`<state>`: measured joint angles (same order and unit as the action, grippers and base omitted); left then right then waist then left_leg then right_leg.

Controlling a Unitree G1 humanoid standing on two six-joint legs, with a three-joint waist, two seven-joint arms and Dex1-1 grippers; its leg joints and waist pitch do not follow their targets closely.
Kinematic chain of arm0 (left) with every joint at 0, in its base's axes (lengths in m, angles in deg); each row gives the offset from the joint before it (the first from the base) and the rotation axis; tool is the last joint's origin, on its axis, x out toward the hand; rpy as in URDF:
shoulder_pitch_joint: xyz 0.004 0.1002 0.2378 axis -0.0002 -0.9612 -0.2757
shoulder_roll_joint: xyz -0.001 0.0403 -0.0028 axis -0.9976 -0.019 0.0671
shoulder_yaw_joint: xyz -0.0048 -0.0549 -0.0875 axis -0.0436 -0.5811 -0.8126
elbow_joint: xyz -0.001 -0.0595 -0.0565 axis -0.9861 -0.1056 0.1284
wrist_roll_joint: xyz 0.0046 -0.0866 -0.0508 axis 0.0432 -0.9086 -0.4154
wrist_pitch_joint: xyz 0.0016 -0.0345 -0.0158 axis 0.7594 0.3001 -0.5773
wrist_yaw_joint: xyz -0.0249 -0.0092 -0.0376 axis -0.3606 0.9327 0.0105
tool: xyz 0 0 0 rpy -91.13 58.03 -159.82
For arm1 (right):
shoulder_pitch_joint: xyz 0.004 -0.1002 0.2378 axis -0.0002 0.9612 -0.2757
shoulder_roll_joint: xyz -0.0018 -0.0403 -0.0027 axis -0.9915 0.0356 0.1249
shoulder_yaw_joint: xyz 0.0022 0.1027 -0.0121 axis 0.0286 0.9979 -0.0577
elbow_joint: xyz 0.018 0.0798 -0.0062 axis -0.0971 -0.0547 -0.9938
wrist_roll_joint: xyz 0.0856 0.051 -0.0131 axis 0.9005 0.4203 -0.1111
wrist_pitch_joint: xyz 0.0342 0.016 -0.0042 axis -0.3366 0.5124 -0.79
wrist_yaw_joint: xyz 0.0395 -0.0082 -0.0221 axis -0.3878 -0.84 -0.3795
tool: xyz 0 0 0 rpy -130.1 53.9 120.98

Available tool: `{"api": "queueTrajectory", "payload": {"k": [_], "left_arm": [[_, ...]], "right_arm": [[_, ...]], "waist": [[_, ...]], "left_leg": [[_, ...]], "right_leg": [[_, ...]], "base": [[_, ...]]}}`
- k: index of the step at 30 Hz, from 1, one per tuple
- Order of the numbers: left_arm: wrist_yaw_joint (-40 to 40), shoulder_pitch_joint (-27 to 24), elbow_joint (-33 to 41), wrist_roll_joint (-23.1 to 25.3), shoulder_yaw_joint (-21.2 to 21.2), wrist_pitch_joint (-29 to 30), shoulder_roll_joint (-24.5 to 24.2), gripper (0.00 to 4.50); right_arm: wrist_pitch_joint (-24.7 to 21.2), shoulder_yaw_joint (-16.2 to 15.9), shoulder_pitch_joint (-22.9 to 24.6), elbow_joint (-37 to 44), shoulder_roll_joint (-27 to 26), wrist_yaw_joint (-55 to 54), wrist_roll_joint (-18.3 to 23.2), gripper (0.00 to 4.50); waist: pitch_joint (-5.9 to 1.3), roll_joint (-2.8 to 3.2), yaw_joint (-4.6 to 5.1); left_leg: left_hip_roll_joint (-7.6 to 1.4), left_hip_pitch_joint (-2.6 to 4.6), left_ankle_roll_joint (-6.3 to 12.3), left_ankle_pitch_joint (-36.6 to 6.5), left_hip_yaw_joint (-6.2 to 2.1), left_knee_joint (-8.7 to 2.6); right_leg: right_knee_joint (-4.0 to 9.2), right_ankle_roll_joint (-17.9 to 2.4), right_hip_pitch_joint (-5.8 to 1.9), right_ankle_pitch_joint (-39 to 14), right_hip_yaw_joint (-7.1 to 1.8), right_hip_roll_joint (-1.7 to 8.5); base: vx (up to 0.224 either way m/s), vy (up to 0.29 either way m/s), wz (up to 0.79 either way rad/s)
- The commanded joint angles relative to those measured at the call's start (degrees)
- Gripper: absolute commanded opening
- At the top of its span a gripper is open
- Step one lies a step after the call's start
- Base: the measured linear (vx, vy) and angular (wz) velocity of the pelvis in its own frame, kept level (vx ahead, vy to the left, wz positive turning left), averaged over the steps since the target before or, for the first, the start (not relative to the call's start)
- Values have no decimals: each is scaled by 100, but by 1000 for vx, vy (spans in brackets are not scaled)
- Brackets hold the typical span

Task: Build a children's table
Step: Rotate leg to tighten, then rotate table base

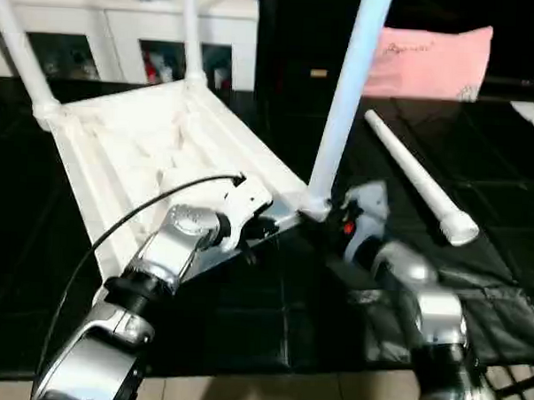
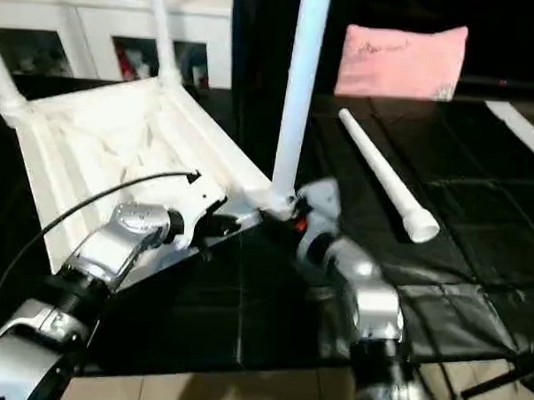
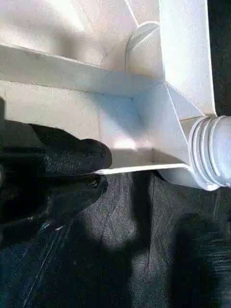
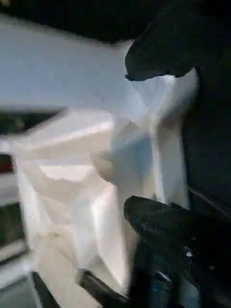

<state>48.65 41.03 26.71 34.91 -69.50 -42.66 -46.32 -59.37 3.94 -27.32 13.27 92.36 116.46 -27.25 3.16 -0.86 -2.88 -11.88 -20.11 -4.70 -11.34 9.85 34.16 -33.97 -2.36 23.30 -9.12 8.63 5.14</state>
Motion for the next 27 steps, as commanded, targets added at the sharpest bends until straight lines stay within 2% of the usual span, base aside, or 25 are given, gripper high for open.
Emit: {"api": "queueTrajectory", "payload": {"k": [1, 2, 3, 4, 6, 8, 9, 10, 11, 13, 17, 18, 19, 21, 22, 23, 24, 25, 27], "left_arm": [[181, 215, 152, -402, -290, -251, 85, 54], [234, 198, 183, -453, -310, -232, 88, 54], [312, 171, 238, -522, -328, -274, 80, 60], [280, 163, 305, -582, -394, -281, 91, 74], [230, 150, 435, -675, -501, -282, 82, 97], [172, 157, 555, -759, -622, -255, 42, 99], [158, 155, 591, -787, -668, -242, 27, 120], [158, 155, 591, -787, -668, -242, 27, 134], [120, 143, 817, -816, -836, -78, -169, 134], [136, 99, 1010, -805, -925, -14, -433, 134], [-54, 115, 1123, -458, -1157, 225, -1283, 134], [-54, 115, 1123, -458, -1157, 225, -1283, 118], [-189, 166, 1028, -234, -1181, 244, -1594, 97], [-242, 183, 988, -150, -1184, 235, -1703, 88], [-292, 189, 958, -34, -1176, 315, -1966, 78], [-321, 191, 912, 79, -1156, 374, -2214, 78], [-343, 192, 871, 183, -1132, 401, -2393, 65], [-356, 192, 843, 247, -1115, 411, -2499, 48], [-359, 171, 814, 342, -1056, 420, -2631, 44]], "right_arm": [[58, 235, 167, 244, 49, -134, 78, 448], [57, 256, 218, 298, 68, -113, 106, 448], [-64, 241, 356, 458, 152, 34, 201, 450], [-174, 158, 431, 517, 246, 157, 193, 450], [-144, -2, 471, 483, 359, 291, 90, 450], [-210, -128, 467, 443, 424, 384, 60, 450], [-244, -160, 468, 436, 431, 391, 56, 450], [-244, -160, 468, 436, 431, 391, 56, 450], [-381, -346, 511, 527, 527, 647, 88, 450], [-493, -542, 559, 599, 642, 800, 26, 450], [-602, -718, 404, 286, 568, 632, -152, 450], [-602, -718, 404, 286, 568, 632, -152, 450], [-624, -754, 366, 207, 527, 562, -198, 450], [-625, -765, 356, 184, 511, 533, -215, 450], [-649, -804, 327, 134, 494, 496, -214, 450], [-641, -838, 280, 52, 475, 451, -233, 450], [-639, -843, 236, -23, 448, 407, -244, 450], [-636, -843, 208, -73, 428, 377, -255, 450], [-628, -833, 159, -144, 403, 323, -277, 450]], "waist": [[-410, -50, -47], [-410, -50, -47], [-421, -45, -90], [-412, -84, -94], [-409, -93, -97], [-390, -121, -77], [-378, -107, -79], [-380, -147, -75], [-368, -157, -77], [-367, -117, -65], [-361, -111, -26], [-361, -111, -26], [-364, -156, -26], [-362, -106, -41], [-368, -96, -69], [-363, -93, -79], [-367, -102, -73], [-363, -101, -65], [-362, -118, -63]], "left_leg": [[-132, -16, 327, -759, -27, -371], [-132, -16, 327, -759, -27, -371], [-162, -2, 344, -696, -33, -377], [-176, -15, 370, -674, -36, -384], [-173, -39, 386, -686, -38, -383], [-135, -50, 386, -769, -22, -377], [-129, -42, 371, -809, -17, -372], [-127, -41, 363, -811, -14, -369], [-117, -39, 349, -825, -13, -369], [-149, -40, 297, -856, -47, -386], [-162, -13, 214, -835, -58, -402], [-162, -13, 214, -835, -58, -402], [-178, 12, 183, -823, -53, -403], [-189, 23, 134, -790, -60, -413], [-208, 60, 102, -766, -54, -414], [-209, 64, 86, -775, -55, -420], [-194, 31, 52, -797, -63, -434], [-203, 42, -1, -864, -71, -442], [-193, 43, -59, -906, -69, -440]], "right_leg": [[495, -510, -368, -1932, -400, 403], [495, -510, -368, -1932, -400, 403], [472, -600, -364, -1765, -409, 420], [437, -671, -373, -1579, -409, 395], [413, -708, -390, -1523, -407, 415], [463, -599, -396, -1851, -391, 412], [508, -498, -383, -2113, -389, 426], [520, -450, -379, -2209, -389, 428], [541, -365, -368, -2390, -380, 423], [522, -299, -363, -2372, -377, 416], [454, -411, -334, -2092, -395, 392], [454, -411, -334, -2092, -395, 392], [439, -465, -323, -1986, -407, 395], [412, -525, -321, -1848, -421, 406], [396, -605, -301, -1661, -434, 411], [383, -644, -295, -1593, -439, 409], [348, -679, -324, -1491, -442, 400], [346, -680, -320, -1482, -446, 409], [345, -700, -329, -1507, -455, 422]], "base": [[0, 0, 0], [0, 0, 0], [0, 0, 0], [0, 0, 0], [0, 0, 0], [0, 0, 0], [0, 0, 0], [0, 0, 0], [0, 0, 0], [0, 0, 0], [0, 0, 0], [0, 0, 0], [0, 0, 0], [0, 0, 0], [0, 0, 0], [0, 0, 0], [0, 0, 0], [0, 0, 0], [0, 0, 0]]}}
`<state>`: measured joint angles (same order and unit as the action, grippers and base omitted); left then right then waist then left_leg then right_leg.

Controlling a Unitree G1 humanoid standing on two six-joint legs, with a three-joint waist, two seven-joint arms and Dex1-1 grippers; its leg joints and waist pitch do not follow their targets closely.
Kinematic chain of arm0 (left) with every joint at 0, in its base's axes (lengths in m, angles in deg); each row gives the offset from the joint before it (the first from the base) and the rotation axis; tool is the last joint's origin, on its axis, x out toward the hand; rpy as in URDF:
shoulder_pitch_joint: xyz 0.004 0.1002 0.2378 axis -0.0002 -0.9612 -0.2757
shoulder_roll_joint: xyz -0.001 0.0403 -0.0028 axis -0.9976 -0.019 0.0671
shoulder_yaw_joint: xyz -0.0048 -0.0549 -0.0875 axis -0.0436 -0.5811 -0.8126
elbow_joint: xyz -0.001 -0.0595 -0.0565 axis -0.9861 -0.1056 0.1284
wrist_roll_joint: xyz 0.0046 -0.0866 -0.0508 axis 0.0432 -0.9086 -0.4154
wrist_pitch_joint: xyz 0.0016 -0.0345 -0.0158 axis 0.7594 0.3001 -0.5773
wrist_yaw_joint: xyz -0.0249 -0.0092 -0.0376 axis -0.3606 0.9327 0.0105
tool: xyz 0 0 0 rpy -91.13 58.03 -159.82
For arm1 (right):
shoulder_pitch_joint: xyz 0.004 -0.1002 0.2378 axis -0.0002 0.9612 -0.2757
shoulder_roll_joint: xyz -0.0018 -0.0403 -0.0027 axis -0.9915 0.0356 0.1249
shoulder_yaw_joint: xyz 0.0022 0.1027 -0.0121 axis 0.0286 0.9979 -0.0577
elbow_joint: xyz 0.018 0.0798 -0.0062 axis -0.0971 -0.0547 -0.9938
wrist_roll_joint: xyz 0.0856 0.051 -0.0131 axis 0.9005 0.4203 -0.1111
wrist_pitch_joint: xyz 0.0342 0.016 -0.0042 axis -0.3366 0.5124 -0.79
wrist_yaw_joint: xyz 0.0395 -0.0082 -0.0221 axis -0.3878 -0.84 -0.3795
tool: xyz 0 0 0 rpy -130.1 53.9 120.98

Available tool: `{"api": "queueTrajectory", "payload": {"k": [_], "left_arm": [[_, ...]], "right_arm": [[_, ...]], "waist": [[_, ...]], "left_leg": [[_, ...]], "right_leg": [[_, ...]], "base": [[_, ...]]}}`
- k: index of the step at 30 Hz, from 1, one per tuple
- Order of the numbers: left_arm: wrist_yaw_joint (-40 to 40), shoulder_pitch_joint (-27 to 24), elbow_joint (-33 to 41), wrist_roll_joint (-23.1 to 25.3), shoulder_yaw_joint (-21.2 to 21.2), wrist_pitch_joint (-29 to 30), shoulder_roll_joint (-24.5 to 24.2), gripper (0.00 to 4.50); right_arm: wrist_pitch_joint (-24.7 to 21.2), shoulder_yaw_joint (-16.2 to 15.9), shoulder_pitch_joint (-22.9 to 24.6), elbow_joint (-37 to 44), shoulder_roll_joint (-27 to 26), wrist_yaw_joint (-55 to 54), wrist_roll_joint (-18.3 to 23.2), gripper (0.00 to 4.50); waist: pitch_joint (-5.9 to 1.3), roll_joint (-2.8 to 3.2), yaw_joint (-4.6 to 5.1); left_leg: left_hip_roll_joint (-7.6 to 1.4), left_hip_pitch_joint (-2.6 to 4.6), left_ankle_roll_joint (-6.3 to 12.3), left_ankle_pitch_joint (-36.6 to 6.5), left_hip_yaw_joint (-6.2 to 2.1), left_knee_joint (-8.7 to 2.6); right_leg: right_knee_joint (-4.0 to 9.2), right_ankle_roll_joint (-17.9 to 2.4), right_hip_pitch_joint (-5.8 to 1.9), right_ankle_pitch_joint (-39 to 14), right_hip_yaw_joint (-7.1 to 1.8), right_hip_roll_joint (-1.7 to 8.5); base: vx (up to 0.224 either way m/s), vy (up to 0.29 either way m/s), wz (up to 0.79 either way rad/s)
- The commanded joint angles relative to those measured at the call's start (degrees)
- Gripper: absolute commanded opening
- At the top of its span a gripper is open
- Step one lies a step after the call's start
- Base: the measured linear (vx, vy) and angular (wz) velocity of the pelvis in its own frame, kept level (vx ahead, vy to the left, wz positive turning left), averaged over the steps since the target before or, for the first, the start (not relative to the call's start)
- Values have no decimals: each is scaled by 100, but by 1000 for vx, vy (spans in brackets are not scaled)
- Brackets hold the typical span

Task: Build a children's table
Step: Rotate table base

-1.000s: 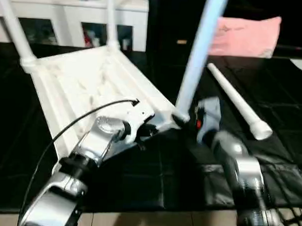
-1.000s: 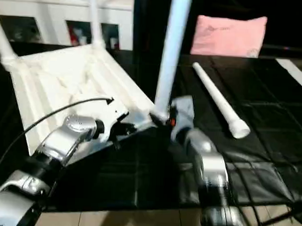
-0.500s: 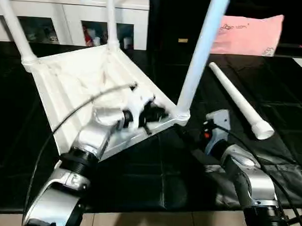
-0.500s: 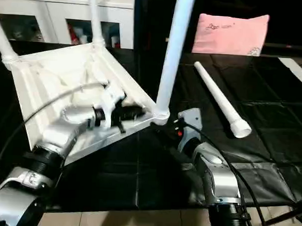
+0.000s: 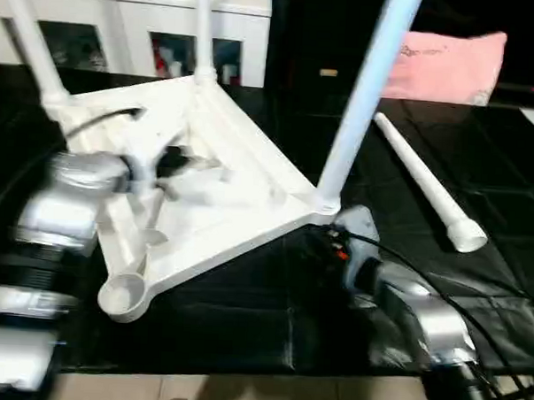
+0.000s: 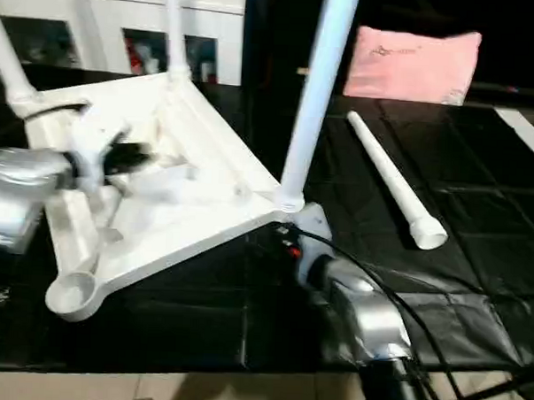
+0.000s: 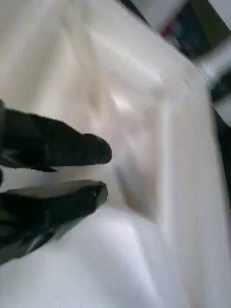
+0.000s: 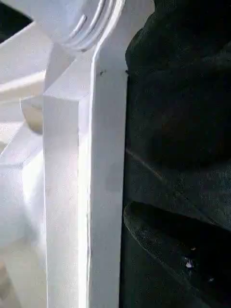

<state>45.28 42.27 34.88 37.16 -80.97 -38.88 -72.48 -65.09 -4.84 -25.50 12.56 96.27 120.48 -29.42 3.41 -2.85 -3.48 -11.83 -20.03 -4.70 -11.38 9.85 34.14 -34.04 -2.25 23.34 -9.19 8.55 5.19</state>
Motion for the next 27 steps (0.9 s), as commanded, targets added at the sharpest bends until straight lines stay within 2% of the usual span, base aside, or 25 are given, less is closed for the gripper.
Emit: {"api": "queueTrajectory", "payload": {"k": [1, 5, 8, 12, 14, 17, 19, 20, 21, 23, 27], "left_arm": [[-52, 18, -51, 225, 152, 76, -140, 33], [-212, -89, -185, 604, 330, 135, -402, 1], [-221, -148, -124, 739, 504, 272, -428, 1], [-142, -180, -133, 1135, 919, 493, -502, 1], [-76, -200, -203, 1381, 1123, 510, -623, 1], [22, -260, -172, 1533, 1261, 589, -742, 1], [126, -311, -117, 1566, 1333, 613, -814, 1], [331, -385, 48, 1370, 1307, 728, -784, 1], [331, -385, 48, 1370, 1307, 728, -784, 1], [831, -541, 351, 1238, 1474, 836, -836, 1], [1331, -713, 631, 987, 1548, 898, -828, 1]], "right_arm": [[-61, 61, -79, -149, -15, -136, -72, 450], [-69, 68, -200, -326, -96, -234, -119, 450], [-40, 1, -262, -448, -119, -289, -131, 450], [36, -56, -364, -661, -179, -361, -190, 450], [46, -40, -406, -727, -211, -378, -193, 450], [65, -33, -457, -804, -232, -397, -194, 450], [96, -31, -507, -891, -247, -417, -199, 450], [155, -20, -592, -1035, -288, -444, -218, 450], [155, -20, -592, -1035, -288, -444, -218, 450], [331, 17, -786, -1374, -375, -535, -250, 450], [474, 47, -991, -1699, -453, -602, -276, 450]], "waist": [[-383, 84, -12], [-384, 88, -20], [-392, 84, -30], [-393, 125, -27], [-392, 123, -13], [-395, 147, -11], [-392, 133, 7], [-393, 145, 3], [-394, 146, 0], [-396, 152, 3], [-390, 167, 6]], "left_leg": [[-197, 48, -72, -929, -63, -435], [-205, 35, -119, -967, -70, -444], [-206, 35, -130, -910, -70, -441], [-199, 39, -141, -920, -70, -435], [-196, 28, -142, -971, -75, -440], [-201, 38, -162, -1015, -86, -443], [-200, 37, -173, -1045, -84, -441], [-203, 43, -180, -1044, -81, -439], [-211, 53, -197, -1043, -83, -440], [-211, 53, -212, -1051, -77, -442], [-215, 50, -251, -1088, -77, -450]], "right_leg": [[356, -723, -321, -1527, -454, 424], [352, -747, -334, -1493, -462, 432], [330, -778, -340, -1413, -466, 438], [334, -841, -338, -1369, -468, 436], [346, -830, -345, -1371, -465, 427], [342, -833, -349, -1379, -464, 432], [339, -865, -344, -1390, -465, 433], [340, -903, -339, -1392, -469, 440], [334, -928, -335, -1383, -470, 448], [325, -1020, -326, -1313, -474, 447], [309, -1069, -332, -1257, -475, 440]], "base": [[0, 0, 0], [0, 0, 0], [0, 0, 0], [0, 0, 0], [0, 0, 0], [0, 0, 0], [0, 0, 0], [0, 0, 0], [0, 0, 0], [0, 0, 0], [0, 0, 0]]}}
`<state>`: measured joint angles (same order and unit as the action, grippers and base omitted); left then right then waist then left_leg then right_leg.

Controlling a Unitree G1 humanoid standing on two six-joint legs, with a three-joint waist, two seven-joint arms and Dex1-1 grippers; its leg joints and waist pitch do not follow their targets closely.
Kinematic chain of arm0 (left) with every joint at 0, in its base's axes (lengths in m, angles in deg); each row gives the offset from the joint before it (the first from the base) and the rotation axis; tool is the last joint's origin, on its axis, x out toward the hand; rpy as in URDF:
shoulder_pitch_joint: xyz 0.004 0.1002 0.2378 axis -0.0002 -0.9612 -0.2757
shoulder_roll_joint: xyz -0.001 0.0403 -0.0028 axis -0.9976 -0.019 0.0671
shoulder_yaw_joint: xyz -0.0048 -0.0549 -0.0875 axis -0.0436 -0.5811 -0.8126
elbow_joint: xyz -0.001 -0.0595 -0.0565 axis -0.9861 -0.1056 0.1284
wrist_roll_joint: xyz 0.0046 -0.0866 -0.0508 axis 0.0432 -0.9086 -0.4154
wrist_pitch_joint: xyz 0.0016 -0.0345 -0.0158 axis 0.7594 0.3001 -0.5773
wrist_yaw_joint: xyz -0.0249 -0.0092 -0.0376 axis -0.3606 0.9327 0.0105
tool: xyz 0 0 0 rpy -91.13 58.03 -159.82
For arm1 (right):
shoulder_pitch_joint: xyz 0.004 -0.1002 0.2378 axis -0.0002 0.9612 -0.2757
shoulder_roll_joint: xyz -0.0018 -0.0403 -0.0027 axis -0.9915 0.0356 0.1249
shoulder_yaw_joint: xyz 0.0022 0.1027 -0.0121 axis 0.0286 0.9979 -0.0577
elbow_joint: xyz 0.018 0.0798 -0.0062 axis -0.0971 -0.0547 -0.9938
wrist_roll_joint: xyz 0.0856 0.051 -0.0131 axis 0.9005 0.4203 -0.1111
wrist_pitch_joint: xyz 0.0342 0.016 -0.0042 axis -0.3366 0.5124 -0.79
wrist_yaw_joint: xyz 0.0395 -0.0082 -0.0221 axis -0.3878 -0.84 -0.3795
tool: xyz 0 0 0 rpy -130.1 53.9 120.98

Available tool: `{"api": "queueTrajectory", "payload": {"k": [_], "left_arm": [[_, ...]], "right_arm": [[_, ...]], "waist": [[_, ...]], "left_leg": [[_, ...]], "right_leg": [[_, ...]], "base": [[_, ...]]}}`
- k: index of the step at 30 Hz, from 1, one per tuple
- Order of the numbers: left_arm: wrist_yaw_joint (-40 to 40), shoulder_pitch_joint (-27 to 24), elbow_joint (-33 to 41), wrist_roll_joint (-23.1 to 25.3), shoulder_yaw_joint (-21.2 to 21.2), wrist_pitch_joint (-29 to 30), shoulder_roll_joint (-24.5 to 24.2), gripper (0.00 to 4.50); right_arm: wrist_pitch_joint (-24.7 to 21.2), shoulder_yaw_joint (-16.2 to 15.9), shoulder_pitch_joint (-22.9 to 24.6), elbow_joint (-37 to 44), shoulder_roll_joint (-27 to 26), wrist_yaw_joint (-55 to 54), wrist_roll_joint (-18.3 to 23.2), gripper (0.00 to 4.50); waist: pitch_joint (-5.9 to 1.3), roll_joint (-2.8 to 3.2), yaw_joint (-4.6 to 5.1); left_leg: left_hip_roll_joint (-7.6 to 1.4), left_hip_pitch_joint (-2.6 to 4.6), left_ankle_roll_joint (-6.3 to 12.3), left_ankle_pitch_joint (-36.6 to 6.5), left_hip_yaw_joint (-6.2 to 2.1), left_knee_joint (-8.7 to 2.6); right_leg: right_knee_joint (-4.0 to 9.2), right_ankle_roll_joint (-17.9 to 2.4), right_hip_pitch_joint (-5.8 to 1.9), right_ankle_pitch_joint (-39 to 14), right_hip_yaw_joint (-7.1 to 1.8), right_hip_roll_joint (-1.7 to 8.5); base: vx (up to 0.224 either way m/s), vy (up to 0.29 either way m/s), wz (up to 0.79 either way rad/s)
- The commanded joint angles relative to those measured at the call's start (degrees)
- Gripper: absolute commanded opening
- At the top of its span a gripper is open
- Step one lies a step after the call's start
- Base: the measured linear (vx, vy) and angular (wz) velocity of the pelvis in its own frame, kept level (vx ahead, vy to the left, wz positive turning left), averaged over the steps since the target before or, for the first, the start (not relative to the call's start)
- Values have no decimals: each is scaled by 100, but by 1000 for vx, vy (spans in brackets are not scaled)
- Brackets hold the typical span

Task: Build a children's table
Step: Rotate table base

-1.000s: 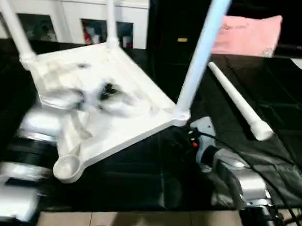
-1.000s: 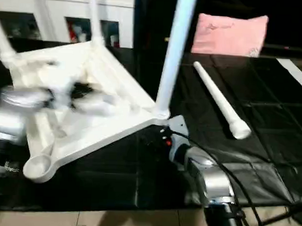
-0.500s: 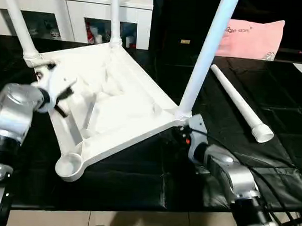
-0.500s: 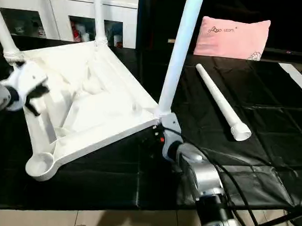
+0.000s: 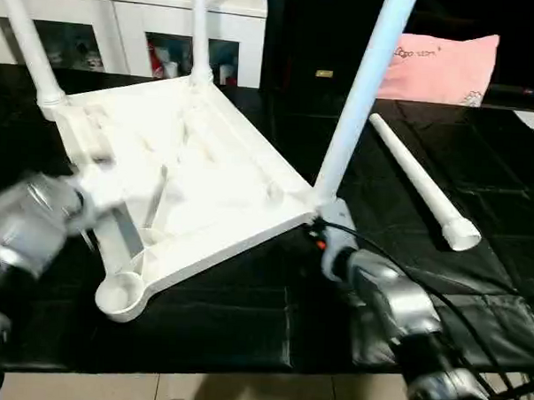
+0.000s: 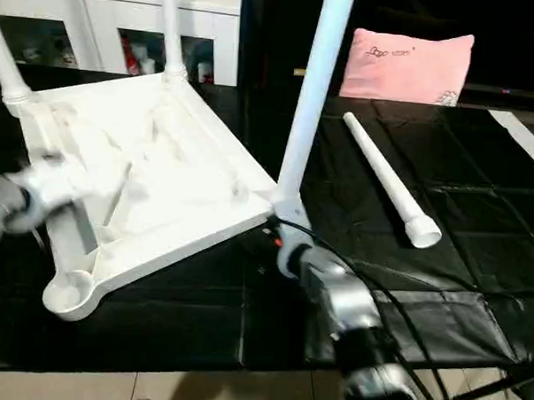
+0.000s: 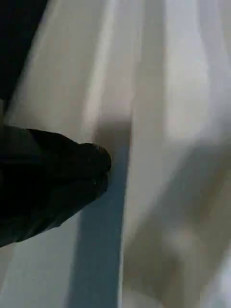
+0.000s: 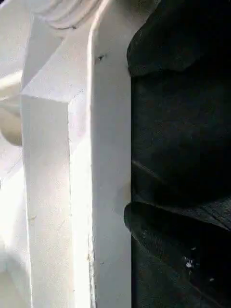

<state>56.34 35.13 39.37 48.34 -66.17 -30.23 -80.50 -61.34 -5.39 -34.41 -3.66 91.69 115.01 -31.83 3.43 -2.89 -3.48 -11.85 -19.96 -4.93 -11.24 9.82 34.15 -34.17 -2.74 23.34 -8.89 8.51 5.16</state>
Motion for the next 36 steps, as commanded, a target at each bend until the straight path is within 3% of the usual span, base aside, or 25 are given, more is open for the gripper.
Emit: {"api": "queueTrajectory", "payload": {"k": [1, 7, 12, 16, 19, 22, 28, 29, 32, 36], "left_arm": [[373, -54, 283, -224, 76, 47, -17, 1], [1790, -616, 1390, -1099, 319, 20, -217, 1], [2133, -782, 2054, -1757, 315, 326, 190, 1], [2218, -777, 2165, -1849, 418, 358, 415, 1], [2152, -725, 2188, -1838, 512, 293, 609, 1], [1565, -502, 1740, -1620, 466, -46, 1092, 1], [53, 26, 489, -1226, 199, -662, 1923, 1], [-441, 197, 71, -1053, 184, -847, 2064, 1], [-767, 350, -359, -859, 238, -1143, 2124, 1], [-729, 385, -474, -973, 114, -1247, 2286, 1]], "right_arm": [[144, 107, -161, -168, -15, -73, -42, 450], [414, 155, -595, -792, -119, -110, -55, 450], [612, 174, -892, -1246, -126, -121, -91, 450], [784, 204, -1132, -1596, -164, -108, -105, 450], [867, 221, -1252, -1745, -186, -102, -129, 450], [976, 276, -1371, -1907, -213, -96, -170, 450], [1083, 304, -1430, -2005, -211, -102, -205, 450], [1164, 322, -1449, -2042, -183, -162, -238, 450], [1233, 415, -1488, -2060, -121, -251, -222, 450], [1208, 600, -1523, -1999, 35, -325, -137, 450]], "waist": [[-385, 166, -1], [-359, 151, 23], [-368, 139, 55], [-396, 119, 138], [-393, 120, 182], [-389, 116, 191], [-386, 91, 143], [-392, 141, 133], [-395, 121, 126], [-441, 129, 113]], "left_leg": [[-206, 54, -236, -1180, -72, -449], [-210, 49, -247, -1360, -70, -463], [-200, 33, -269, -1271, -65, -454], [-173, -23, -198, -1082, -63, -425], [-166, -22, -118, -1028, -47, -404], [-158, -22, -72, -1035, -34, -392], [-129, 7, -57, -1308, -38, -363], [-139, 13, -55, -1326, -50, -367], [-125, -8, -30, -1372, -65, -366], [-168, -14, 2, -1052, -64, -363]], "right_leg": [[338, -995, -329, -1373, -471, 451], [369, -941, -313, -1803, -480, 450], [336, -967, -334, -1715, -483, 424], [318, -989, -383, -1585, -482, 421], [325, -1029, -376, -1520, -485, 403], [353, -994, -362, -1609, -481, 387], [456, -635, -333, -2267, -435, 359], [459, -608, -326, -2290, -432, 366], [485, -473, -339, -2432, -407, 366], [397, -704, -345, -1815, -436, 381]], "base": [[0, 0, 0], [0, 0, 0], [0, 0, 0], [0, 0, 0], [0, 0, 0], [0, 0, 0], [0, 0, 0], [0, 0, 0], [0, 0, 0], [0, 0, 0]]}}
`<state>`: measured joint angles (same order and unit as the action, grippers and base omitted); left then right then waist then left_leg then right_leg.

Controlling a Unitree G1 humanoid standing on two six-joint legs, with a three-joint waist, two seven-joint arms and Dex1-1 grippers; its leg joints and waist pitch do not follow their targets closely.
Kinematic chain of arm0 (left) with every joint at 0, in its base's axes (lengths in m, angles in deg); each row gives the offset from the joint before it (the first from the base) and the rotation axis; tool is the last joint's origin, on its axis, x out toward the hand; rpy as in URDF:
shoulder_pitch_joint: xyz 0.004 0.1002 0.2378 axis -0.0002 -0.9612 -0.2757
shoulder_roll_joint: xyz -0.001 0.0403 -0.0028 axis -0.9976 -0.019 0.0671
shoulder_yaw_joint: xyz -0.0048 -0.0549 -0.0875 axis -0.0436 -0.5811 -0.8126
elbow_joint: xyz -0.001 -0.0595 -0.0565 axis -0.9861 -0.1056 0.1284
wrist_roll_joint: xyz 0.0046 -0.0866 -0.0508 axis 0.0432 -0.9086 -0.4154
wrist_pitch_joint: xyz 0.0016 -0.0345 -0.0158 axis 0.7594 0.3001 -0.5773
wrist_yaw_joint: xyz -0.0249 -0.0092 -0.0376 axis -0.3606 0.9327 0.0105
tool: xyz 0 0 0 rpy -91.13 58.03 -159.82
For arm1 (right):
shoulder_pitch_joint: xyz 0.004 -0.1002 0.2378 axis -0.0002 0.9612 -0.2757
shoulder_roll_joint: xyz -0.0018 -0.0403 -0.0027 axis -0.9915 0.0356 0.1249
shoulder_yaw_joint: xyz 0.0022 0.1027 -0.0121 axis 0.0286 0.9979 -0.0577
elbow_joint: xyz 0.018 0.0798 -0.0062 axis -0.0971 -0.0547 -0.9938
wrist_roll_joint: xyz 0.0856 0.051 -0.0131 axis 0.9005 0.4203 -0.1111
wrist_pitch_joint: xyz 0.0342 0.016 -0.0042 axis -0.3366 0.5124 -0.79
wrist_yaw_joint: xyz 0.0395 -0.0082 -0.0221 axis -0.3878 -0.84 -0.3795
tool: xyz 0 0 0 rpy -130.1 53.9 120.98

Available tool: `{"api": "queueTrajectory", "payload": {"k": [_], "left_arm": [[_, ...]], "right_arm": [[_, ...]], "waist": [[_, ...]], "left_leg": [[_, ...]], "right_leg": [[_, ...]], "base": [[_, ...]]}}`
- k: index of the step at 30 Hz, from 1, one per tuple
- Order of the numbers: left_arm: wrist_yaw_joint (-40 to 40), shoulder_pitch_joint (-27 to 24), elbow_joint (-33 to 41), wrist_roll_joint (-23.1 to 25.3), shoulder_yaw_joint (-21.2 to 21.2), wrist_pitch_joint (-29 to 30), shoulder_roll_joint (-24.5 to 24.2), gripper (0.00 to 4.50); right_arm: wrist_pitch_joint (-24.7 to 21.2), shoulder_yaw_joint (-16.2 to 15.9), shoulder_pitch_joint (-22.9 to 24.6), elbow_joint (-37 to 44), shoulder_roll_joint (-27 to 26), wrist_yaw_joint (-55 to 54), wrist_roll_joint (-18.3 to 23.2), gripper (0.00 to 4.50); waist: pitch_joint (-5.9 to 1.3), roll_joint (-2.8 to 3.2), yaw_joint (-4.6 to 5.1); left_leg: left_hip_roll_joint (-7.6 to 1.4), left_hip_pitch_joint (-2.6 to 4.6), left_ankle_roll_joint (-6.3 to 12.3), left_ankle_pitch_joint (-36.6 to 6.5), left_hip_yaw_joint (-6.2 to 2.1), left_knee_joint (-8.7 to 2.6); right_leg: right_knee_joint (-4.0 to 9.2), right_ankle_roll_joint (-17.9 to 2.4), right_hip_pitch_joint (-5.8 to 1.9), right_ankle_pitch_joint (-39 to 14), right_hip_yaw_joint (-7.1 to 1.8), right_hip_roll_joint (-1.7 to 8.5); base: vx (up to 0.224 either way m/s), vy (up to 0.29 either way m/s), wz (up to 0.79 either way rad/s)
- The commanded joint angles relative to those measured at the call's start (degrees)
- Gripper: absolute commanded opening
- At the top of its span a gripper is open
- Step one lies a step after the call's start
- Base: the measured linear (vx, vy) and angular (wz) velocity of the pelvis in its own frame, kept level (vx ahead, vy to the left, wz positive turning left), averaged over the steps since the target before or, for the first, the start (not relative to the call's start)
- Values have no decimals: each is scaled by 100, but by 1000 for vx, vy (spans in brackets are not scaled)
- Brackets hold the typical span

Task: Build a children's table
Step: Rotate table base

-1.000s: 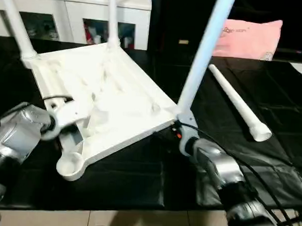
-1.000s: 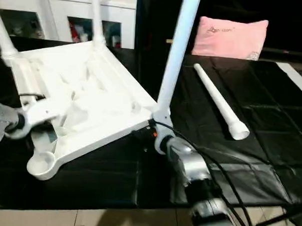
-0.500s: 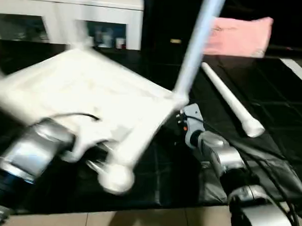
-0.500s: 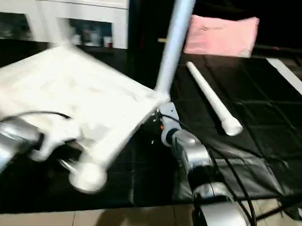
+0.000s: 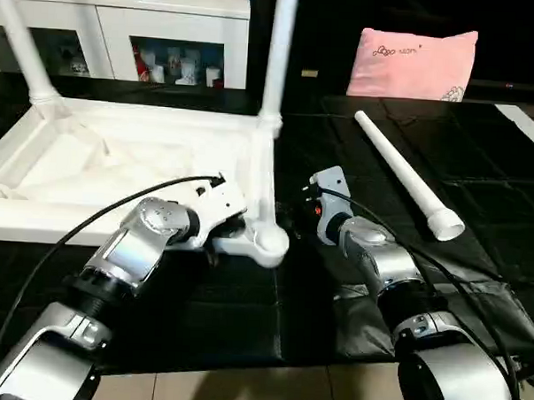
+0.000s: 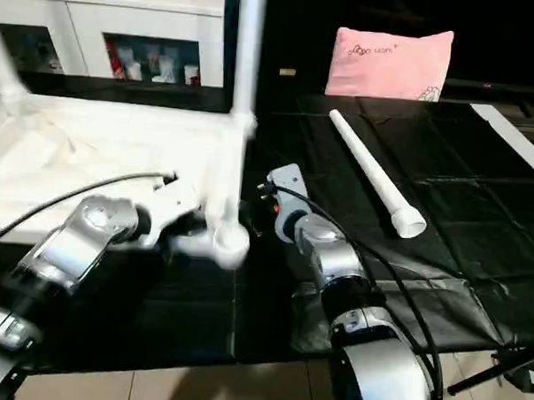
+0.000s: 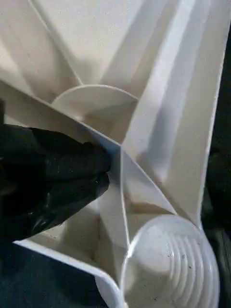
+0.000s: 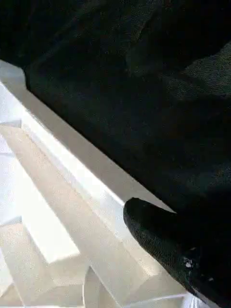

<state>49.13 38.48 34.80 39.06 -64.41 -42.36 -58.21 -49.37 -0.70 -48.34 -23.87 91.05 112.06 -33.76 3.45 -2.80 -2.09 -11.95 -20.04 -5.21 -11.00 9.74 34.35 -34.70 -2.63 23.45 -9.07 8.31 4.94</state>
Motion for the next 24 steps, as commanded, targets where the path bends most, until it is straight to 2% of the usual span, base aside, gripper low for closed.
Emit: {"api": "queueTrajectory", "payload": {"k": [1, 2, 3, 6, 8, 9, 11, 12, 13, 15, 16, 17, 19, 21, 23, 24], "left_arm": [[53, 25, 26, -181, -153, -54, 135, 1], [92, -19, 73, -335, -246, -154, 213, 1], [99, -42, 99, -383, -272, -195, 231, 1], [188, -166, 253, -635, -402, -355, 303, 1], [-3, -331, 493, -944, -684, -404, 464, 1], [-373, -413, 619, -1133, -996, -333, 656, 1], [-806, -494, 725, -1291, -1347, -270, 871, 1], [-955, -539, 772, -1347, -1474, -280, 942, 1], [-999, -594, 837, -1441, -1584, -206, 993, 1], [-1021, -642, 895, -1509, -1674, -148, 1033, 1], [-1034, -744, 1055, -1534, -1741, -111, 1008, 32], [-1035, -749, 1063, -1535, -1742, -110, 1006, 32], [-975, -825, 1232, -1596, -1754, -56, 956, 46], [-932, -870, 1362, -1631, -1752, -15, 930, 58], [-911, -986, 1668, -1671, -1752, 140, 833, 74], [-916, -994, 1685, -1670, -1751, 144, 825, 79]], "right_arm": [[-27, 230, -144, 52, 170, -78, 107, 450], [-10, 331, -159, 89, 281, -158, 133, 450], [6, 360, -160, 104, 322, -190, 134, 450], [58, 482, -157, 177, 437, -276, 177, 450], [13, 542, -83, 406, 569, -325, 158, 450], [85, 678, -47, 514, 627, -381, 240, 450], [139, 887, -21, 602, 673, -562, 366, 450], [134, 975, -19, 618, 710, -738, 377, 450], [183, 992, -27, 597, 789, -755, 355, 450], [209, 988, -39, 574, 877, -819, 278, 450], [45, 1070, -205, 336, 1135, -994, 209, 450], [34, 1075, -212, 327, 1145, -1000, 209, 450], [-92, 1111, -338, 138, 1351, -1051, 167, 450], [-113, 1114, -379, 70, 1461, -1030, 135, 450], [-183, 1168, -465, -106, 1710, -922, 137, 450], [-190, 1173, -471, -118, 1721, -917, 141, 450]], "waist": [[-449, 122, -38], [-464, 124, -70], [-463, 112, -73], [-455, 106, -127], [-443, 107, -133], [-440, 107, -137], [-429, 124, -141], [-431, 108, -146], [-423, 74, -134], [-427, 57, -117], [-420, -2, -105], [-421, 9, -105], [-435, -12, -87], [-446, -8, -66], [-454, 19, -60], [-450, 11, -58]], "left_leg": [[-167, -11, 42, -955, -43, -379], [-166, 15, 57, -898, -24, -366], [-160, 1, 73, -869, -23, -370], [-151, -3, 111, -885, -9, -372], [-146, -5, 94, -992, -4, -368], [-150, 5, 91, -1024, -4, -368], [-160, 15, 64, -1126, 2, -360], [-157, 21, 74, -1153, 5, -361], [-140, 6, 76, -1230, -4, -370], [-105, 4, 106, -1233, 2, -350], [-92, -12, 137, -1168, 14, -340], [-85, -16, 138, -1148, 6, -335], [-71, -36, 208, -1012, 15, -320], [-93, -57, 246, -935, 5, -317], [-96, -55, 292, -902, 15, -303], [-92, -68, 320, -884, 17, -303]], "right_leg": [[400, -890, -366, -1432, -426, 397], [375, -998, -357, -1206, -439, 402], [360, -1028, -368, -1127, -438, 391], [366, -997, -368, -1183, -430, 393], [408, -909, -368, -1420, -420, 397], [415, -888, -359, -1482, -419, 396], [435, -872, -357, -1567, -413, 392], [456, -837, -350, -1628, -402, 383], [462, -716, -350, -1824, -378, 362], [495, -575, -353, -2051, -365, 358], [506, -483, -345, -2137, -364, 346], [496, -450, -350, -2207, -355, 347], [492, -332, -345, -2188, -352, 325], [458, -394, -346, -1991, -352, 333], [439, -540, -339, -1760, -358, 326], [436, -563, -342, -1691, -360, 317]], "base": [[0, 0, 0], [0, 0, 0], [0, 0, 0], [0, 0, 0], [0, 0, 0], [0, 0, 0], [0, 0, 0], [0, 0, 0], [0, 0, 0], [0, 0, 0], [0, 0, 0], [0, 0, 0], [0, 0, 0], [0, 0, 0], [0, 0, 0], [0, 0, 0]]}}
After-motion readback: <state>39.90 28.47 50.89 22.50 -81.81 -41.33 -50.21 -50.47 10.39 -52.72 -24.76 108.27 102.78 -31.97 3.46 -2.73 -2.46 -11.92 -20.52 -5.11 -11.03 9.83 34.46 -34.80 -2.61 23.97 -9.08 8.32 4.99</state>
